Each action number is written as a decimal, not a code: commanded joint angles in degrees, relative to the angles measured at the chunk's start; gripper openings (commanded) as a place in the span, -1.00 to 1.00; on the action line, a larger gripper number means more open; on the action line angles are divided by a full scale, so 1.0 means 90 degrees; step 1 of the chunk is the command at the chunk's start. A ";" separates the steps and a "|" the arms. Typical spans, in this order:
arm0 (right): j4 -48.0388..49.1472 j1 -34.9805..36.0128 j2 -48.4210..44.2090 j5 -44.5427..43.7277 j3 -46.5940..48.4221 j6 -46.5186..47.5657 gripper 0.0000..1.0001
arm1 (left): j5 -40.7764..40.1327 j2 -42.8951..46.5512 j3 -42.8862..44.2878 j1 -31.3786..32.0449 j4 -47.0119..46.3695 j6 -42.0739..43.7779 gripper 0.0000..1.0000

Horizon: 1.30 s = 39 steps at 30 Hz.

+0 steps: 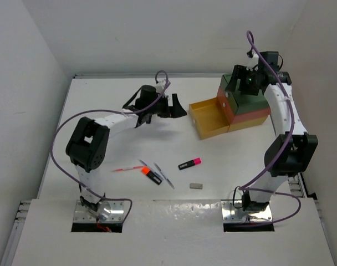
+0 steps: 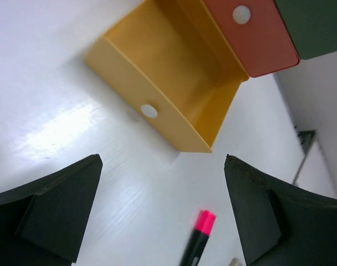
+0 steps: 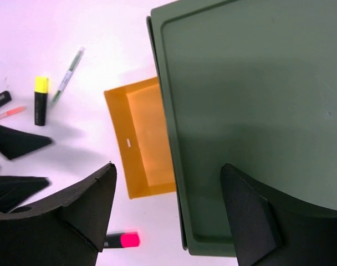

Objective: Sort the stationery into containers
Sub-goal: Pick up the pen from the center of the board.

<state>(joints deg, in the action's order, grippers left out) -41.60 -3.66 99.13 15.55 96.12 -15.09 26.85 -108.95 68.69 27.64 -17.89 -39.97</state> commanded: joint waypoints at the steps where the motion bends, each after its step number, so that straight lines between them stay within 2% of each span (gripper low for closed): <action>1: -0.0221 -0.0042 -0.0282 -0.0312 0.0062 0.0046 0.49 | -0.0317 0.0678 0.0862 -0.0248 0.2832 0.2685 1.00; 2: -0.0269 -0.0042 -0.0398 -0.0293 0.0092 0.0114 0.48 | -0.0665 0.0757 0.1261 -0.0307 0.3379 0.2992 1.00; 3: -0.0289 -0.0033 -0.0477 -0.0292 0.0111 0.0153 0.48 | -0.0862 0.0873 0.1342 -0.0443 0.4119 0.3256 1.00; 4: -0.0289 -0.0033 -0.0632 -0.0273 0.0111 0.0240 0.47 | -0.1067 0.1165 0.1382 -0.0531 0.4426 0.3800 1.00; 6: -0.0270 -0.0004 -0.0809 -0.0176 0.0063 0.0290 0.45 | -0.1118 0.1837 0.1042 -0.0853 0.4848 0.4311 1.00; 8: -0.0280 0.0035 -0.1120 0.0067 -0.0112 0.0349 0.40 | -0.0876 0.2308 0.0778 -0.1087 0.5459 0.5452 1.00; 9: -0.0289 0.0103 -0.1219 0.0127 -0.0181 0.0358 0.38 | -0.0574 0.2658 0.0622 -0.1175 0.5822 0.6056 0.86; 10: -0.0270 0.0133 -0.1316 0.0186 -0.0327 0.0417 0.35 | -0.0330 0.2807 0.0582 -0.1205 0.6174 0.7048 0.73; 11: -0.0299 0.0220 -0.1501 0.0302 -0.0405 0.0446 0.29 | -0.0356 0.2953 0.0436 -0.1235 0.6699 0.7319 0.49; 12: -0.0299 0.0260 -0.1571 0.0352 -0.0561 0.0475 0.26 | -0.0337 0.3216 0.0377 -0.1274 0.6985 0.7911 0.33; 15: -0.0289 0.0348 -0.1892 0.0654 -0.0922 0.0515 0.12 | -0.0356 0.3597 -0.0003 -0.1284 0.7865 0.8705 -0.01; 18: -0.0270 0.0844 -0.2175 0.0694 -0.1332 0.0583 -0.01 | -0.0483 0.3930 -0.0394 -0.1109 0.8286 0.9223 -0.04; 21: -0.0173 0.1177 -0.2429 0.0674 -0.1781 0.0583 -0.08 | -0.0756 0.4330 -0.1154 -0.0845 0.8102 0.9362 -0.03; 25: -0.0085 0.1295 -0.2684 0.0684 -0.2202 0.0505 -0.10 | -0.1077 0.4673 -0.1664 -0.0650 0.7867 0.9382 -0.03; 28: -0.0026 0.1305 -0.2801 0.0694 -0.2388 0.0427 -0.10 | -0.1614 0.4771 -0.2219 -0.0435 0.7371 0.9236 -0.18; 31: -0.0006 0.1286 -0.2889 0.0713 -0.2486 0.0378 -0.10 | -0.1898 0.4645 -0.2465 -0.0356 0.7106 0.9235 -0.24; 39: -0.0084 0.1071 -0.2909 0.0918 -0.2603 0.0203 -0.10 | -0.1870 0.4020 -0.2729 -0.0190 0.6734 0.9157 -0.23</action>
<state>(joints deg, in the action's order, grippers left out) -43.79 7.07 73.91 22.00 73.10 -11.73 10.20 -71.66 44.60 25.12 45.36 42.00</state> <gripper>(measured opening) 0.457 0.383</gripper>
